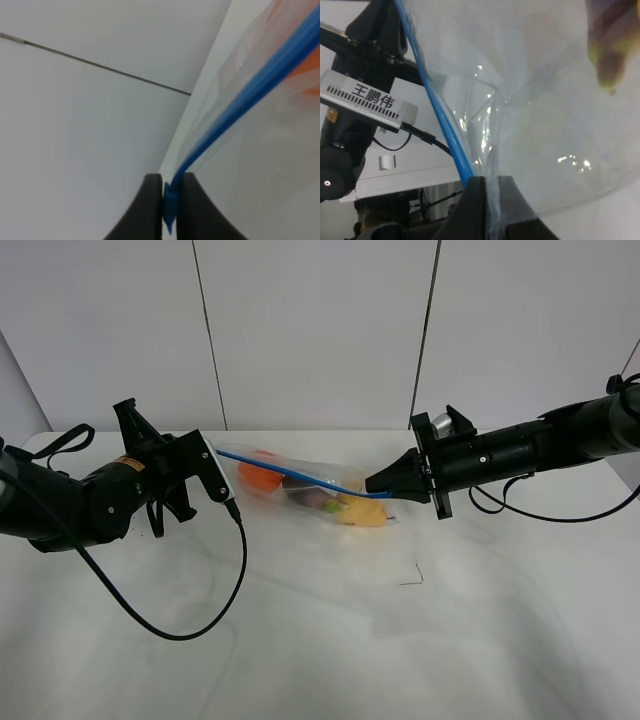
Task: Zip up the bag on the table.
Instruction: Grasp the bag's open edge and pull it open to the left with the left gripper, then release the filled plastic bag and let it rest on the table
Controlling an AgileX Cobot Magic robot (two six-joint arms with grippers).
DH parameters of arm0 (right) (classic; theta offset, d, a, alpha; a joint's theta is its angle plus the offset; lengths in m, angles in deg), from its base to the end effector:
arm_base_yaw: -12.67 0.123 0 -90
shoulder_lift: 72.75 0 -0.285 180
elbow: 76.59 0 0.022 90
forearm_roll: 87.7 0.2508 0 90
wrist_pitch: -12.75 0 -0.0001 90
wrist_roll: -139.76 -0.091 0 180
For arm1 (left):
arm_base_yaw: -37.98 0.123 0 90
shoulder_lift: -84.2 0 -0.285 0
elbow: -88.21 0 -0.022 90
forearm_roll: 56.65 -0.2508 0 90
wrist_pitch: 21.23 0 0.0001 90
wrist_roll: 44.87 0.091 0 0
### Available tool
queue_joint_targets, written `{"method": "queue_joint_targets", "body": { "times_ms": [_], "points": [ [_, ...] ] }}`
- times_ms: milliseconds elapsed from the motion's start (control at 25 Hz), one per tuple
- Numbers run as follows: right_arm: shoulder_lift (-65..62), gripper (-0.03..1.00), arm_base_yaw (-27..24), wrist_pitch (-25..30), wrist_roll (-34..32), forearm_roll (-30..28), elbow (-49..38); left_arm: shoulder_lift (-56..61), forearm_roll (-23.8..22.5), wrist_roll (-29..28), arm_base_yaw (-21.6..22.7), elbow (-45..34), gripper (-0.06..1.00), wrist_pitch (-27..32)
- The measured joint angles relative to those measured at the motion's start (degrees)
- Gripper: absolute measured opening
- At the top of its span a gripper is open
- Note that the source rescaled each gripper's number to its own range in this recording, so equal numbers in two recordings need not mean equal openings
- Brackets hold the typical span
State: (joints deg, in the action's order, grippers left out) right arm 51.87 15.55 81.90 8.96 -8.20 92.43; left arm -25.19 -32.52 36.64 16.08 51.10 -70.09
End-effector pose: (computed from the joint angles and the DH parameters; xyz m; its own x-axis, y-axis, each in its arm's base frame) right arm 0.3600 0.1019 0.1598 -0.9926 0.0409 -0.1141 -0.0902 0.3799 0.9206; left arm 0.3227 -0.0996 0.1793 -0.0026 0.9311 -0.3648 0.1808 0.3592 0.9156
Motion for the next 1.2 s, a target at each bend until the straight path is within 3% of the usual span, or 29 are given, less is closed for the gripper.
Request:
{"method": "queue_joint_targets", "body": {
  "times_ms": [120, 200, 440, 520, 720, 840, 1000, 1200],
  "points": [
    [0.0, 0.0, 0.0, 0.0, 0.0, -0.05, 0.0, 0.0, 0.12, -1.47, 0.0, 0.0, 0.02, 0.07],
    [0.0, 0.0, 0.0, 0.0, 0.0, -0.22, 0.0, 0.0, 0.44, -3.85, 0.04, 0.0, 0.1, 0.07],
    [0.0, 0.0, -0.12, 0.0, 0.0, -0.88, 0.0, 0.0, 1.72, -8.6, 0.69, 0.0, 0.64, -0.04],
    [0.0, 0.0, -0.12, 0.0, 0.0, -0.94, 0.0, 0.0, 2.36, -8.78, 0.69, 0.0, 0.72, -0.04],
    [0.0, 0.0, -0.12, 0.0, 0.0, -0.94, 0.0, 0.0, 3.51, -9.11, 2.79, -0.01, 0.78, 0.07],
    [0.0, 0.0, -0.12, 0.0, 0.0, -0.94, 0.0, 0.0, 3.56, -12.59, 5.88, -0.01, 0.78, 0.09],
    [0.0, 0.0, -0.12, 0.0, 0.0, -0.94, 0.0, 0.0, 3.91, -24.29, 9.67, -0.01, 0.78, 0.09],
    [0.0, 0.0, -0.12, 0.0, 0.0, -1.03, 0.0, 0.0, 3.93, -44.66, 12.73, -0.01, 0.78, 2.54]
  ]
}}
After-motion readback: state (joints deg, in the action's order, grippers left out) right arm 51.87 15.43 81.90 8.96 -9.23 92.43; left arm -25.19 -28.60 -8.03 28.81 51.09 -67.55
